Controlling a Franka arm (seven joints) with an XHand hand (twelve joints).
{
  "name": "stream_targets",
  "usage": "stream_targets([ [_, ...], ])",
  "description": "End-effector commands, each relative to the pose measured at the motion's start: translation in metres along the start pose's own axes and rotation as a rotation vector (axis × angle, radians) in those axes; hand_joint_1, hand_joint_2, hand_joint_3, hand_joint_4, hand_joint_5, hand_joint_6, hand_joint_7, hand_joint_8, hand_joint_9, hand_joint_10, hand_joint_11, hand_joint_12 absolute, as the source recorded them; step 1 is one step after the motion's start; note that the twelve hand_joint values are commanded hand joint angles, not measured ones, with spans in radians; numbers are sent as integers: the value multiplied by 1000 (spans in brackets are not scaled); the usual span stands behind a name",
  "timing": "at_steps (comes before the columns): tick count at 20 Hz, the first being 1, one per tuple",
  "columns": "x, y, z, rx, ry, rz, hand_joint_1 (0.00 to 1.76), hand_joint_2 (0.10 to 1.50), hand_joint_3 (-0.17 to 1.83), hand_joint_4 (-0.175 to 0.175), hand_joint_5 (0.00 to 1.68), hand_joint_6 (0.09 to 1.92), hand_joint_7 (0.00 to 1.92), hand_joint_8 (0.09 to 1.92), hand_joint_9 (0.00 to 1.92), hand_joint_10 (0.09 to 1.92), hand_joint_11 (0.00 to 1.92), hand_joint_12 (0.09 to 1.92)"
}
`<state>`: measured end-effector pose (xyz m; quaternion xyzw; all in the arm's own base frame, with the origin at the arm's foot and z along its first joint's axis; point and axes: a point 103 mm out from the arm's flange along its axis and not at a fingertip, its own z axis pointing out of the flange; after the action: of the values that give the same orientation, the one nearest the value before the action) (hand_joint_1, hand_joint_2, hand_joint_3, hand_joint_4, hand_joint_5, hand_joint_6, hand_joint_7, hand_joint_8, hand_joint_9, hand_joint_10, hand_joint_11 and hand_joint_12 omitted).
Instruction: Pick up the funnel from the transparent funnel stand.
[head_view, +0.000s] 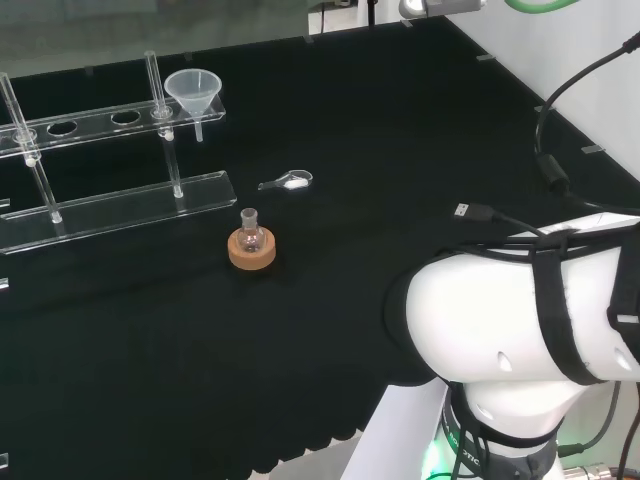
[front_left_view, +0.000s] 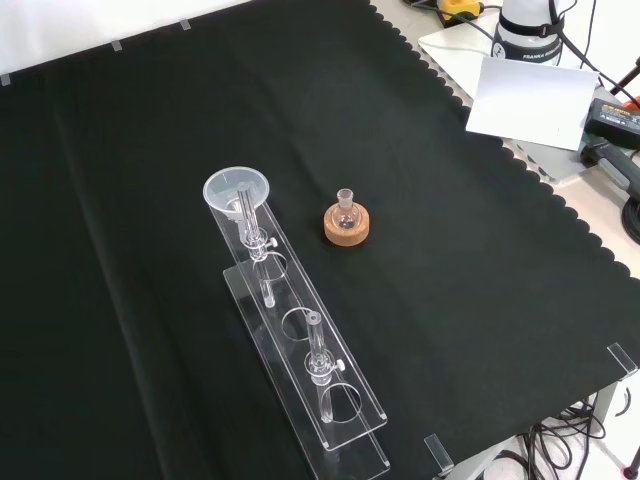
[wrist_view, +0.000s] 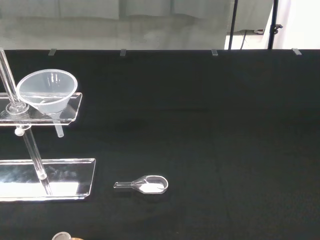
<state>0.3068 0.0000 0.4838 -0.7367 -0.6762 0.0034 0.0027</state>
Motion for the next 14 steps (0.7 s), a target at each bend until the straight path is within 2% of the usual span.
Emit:
stream_targets([
  [1,-1,0,0,-9,-5,2,71,1096,340,27,135,87,0,171,36,657,77,1374],
  [4,0,2,0,-9,0,7,7,1149,368,39,119,87,0,92,10,637,67,1355],
  [8,-6,5,1,-5,23,-7,0,1156,371,40,117,87,0,87,8,633,66,1352],
  [14,-8,22,9,9,5,18,0,1155,371,40,119,87,0,87,10,631,67,1352],
])
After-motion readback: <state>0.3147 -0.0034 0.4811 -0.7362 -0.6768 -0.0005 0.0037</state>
